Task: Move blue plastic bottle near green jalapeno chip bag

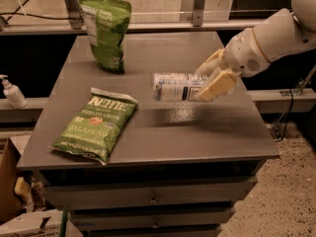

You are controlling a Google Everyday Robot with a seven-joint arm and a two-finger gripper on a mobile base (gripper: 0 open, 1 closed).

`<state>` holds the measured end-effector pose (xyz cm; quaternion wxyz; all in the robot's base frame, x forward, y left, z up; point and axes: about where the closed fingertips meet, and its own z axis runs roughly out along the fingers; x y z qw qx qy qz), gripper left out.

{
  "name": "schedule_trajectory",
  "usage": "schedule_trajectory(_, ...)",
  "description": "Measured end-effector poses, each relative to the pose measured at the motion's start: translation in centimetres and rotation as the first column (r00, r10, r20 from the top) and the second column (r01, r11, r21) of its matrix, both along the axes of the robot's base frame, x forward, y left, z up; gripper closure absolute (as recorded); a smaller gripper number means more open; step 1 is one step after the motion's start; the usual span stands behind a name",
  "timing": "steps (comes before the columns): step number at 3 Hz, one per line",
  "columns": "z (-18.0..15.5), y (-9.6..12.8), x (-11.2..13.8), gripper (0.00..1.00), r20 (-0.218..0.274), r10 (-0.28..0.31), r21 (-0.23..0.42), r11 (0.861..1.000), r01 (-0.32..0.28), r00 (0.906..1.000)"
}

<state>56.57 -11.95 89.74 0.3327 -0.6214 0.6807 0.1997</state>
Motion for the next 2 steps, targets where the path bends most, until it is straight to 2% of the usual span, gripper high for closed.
schedule_trajectory(1,-2.2,2.7,-2.6,1.0,0.046,0.075,-0.105,0.992,-0.07,0.9962)
schedule_trajectory(2,-3.5,5.0,-4.2,1.0,0.06,0.124,-0.162,0.98,-0.113,0.9905)
